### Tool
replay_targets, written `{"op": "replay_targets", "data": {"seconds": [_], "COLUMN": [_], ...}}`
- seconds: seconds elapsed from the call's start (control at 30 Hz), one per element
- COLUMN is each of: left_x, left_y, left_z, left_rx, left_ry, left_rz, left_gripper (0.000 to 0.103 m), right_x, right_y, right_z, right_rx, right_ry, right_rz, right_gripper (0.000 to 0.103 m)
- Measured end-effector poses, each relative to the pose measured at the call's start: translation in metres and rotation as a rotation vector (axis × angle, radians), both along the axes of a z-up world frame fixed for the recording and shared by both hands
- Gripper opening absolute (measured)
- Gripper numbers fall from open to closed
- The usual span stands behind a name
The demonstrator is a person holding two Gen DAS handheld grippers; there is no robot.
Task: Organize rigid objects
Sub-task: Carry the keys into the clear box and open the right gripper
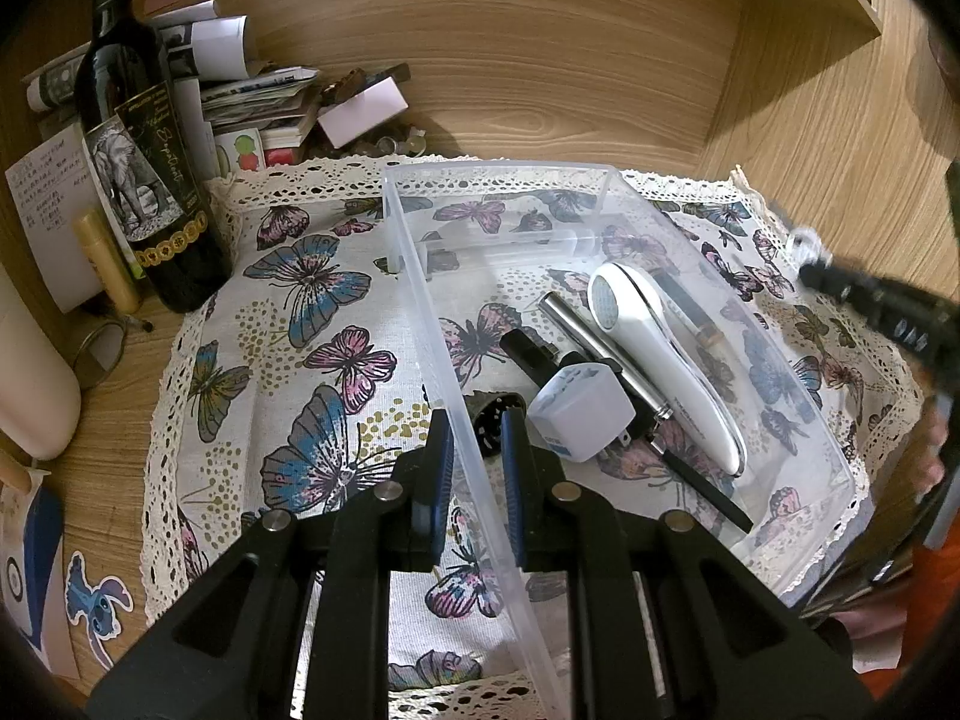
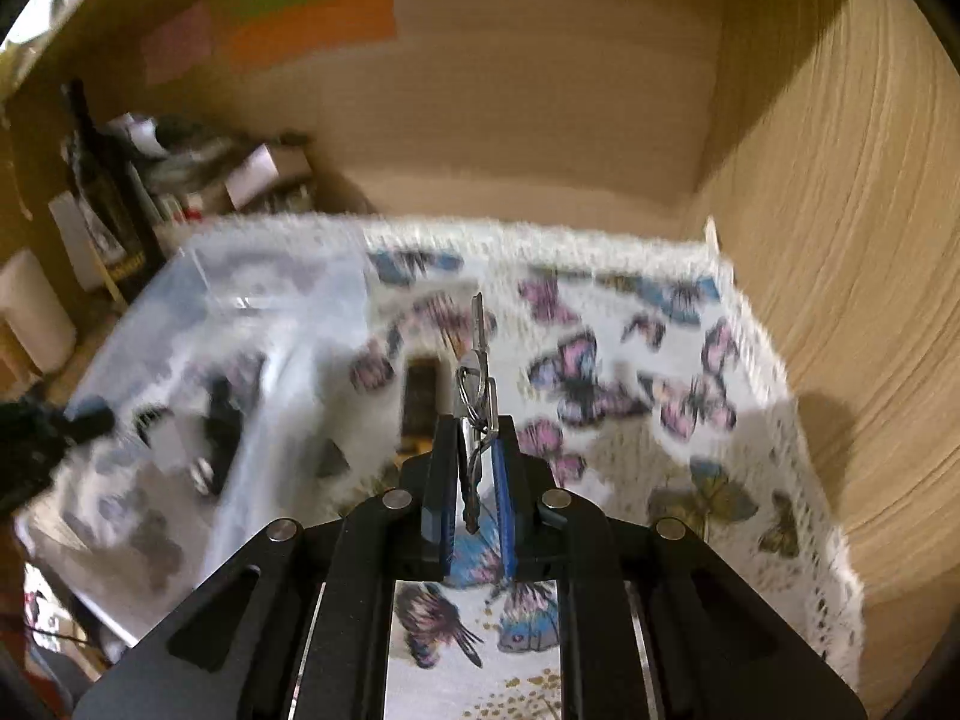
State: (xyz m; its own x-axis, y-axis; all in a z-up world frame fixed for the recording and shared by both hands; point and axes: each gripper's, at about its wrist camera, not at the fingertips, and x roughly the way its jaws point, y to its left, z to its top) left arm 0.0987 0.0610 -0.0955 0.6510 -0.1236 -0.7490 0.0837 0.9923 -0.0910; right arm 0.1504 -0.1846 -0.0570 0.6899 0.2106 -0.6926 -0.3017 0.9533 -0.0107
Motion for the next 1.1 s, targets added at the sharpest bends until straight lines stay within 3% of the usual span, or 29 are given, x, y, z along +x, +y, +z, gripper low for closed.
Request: {"op": "replay_targets", "data": {"seconds": [0.23, 0.43, 0.63, 0.83, 1.0, 1.1], "left_x": [0.0, 0.0, 0.0, 0.0, 0.0, 0.0], "left_y": [0.0, 0.0, 0.0, -0.001, -0.002, -0.001], "left_z": [0.0, 0.0, 0.0, 0.0, 0.001, 0.0], "left_rx": [0.001, 0.0, -0.001, -0.001, -0.002, -0.002], "left_ry": [0.0, 0.0, 0.0, 0.0, -0.001, 0.0], "left_rz": [-0.001, 0.0, 0.0, 0.0, 0.0, -0.001], "left_gripper": [0.015, 0.015, 0.015, 0.015, 0.015, 0.015], "right_x": [-0.007, -0.013, -0.012, -0.002, 0.006, 0.005], "right_y": [0.028, 0.062, 0.09, 0.11, 0.115, 0.114], "right_z": [0.031, 0.035, 0.024, -0.001, -0.02, -0.021], "right_rx": [0.043, 0.054, 0.043, -0.001, -0.022, -0.02], "right_ry": [-0.081, -0.089, -0.05, 0.051, 0.139, 0.143], "right_rz": [0.078, 0.186, 0.262, 0.31, 0.325, 0.323], "right_gripper": [0.01, 0.01, 0.01, 0.01, 0.011, 0.011]}}
